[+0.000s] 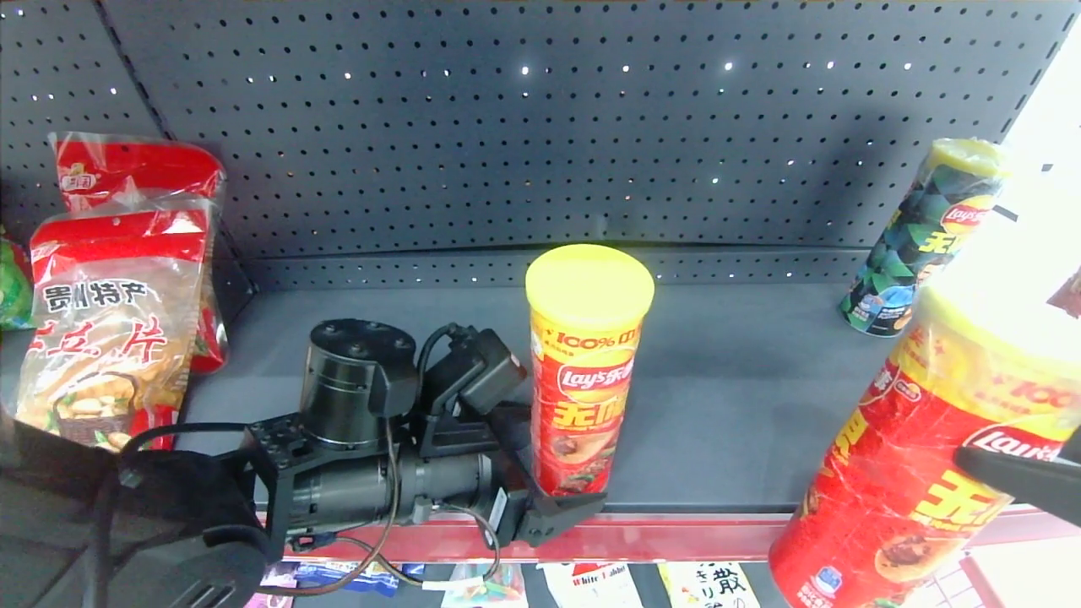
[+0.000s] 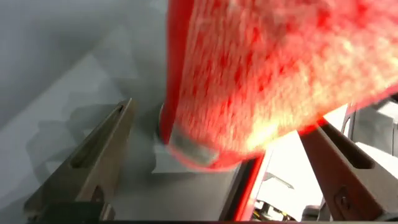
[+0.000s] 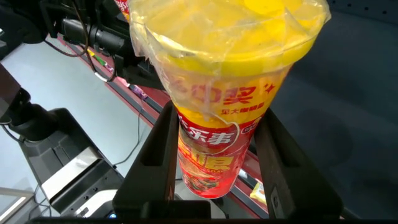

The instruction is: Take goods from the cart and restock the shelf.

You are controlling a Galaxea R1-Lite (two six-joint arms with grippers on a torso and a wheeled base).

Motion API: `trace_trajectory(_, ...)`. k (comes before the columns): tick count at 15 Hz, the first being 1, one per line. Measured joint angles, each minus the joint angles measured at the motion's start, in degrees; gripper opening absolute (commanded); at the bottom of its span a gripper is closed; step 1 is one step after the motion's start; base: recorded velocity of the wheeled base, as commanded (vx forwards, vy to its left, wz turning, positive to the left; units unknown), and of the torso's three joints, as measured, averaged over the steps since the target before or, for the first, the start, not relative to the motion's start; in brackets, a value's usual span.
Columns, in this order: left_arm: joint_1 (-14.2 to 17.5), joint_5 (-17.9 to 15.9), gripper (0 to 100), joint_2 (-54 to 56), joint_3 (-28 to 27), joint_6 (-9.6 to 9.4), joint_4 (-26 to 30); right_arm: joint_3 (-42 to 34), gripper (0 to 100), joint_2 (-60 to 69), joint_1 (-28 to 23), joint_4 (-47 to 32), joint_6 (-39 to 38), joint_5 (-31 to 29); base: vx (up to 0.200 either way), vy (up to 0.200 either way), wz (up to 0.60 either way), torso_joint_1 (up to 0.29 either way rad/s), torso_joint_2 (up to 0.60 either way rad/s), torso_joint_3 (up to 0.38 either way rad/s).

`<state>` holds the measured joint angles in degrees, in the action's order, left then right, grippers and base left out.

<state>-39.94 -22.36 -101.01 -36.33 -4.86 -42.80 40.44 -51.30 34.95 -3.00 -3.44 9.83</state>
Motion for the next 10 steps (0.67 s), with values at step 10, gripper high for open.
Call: trace_trajectory(10, 6.6, 10.5, 100, 15.6, 2.1, 5.08, 0.7, 0.5, 0, -1.6, 0.3, 0.1, 0.3, 0.0, 0.000, 0.000, 0.00, 0.000, 0.00, 0.000)
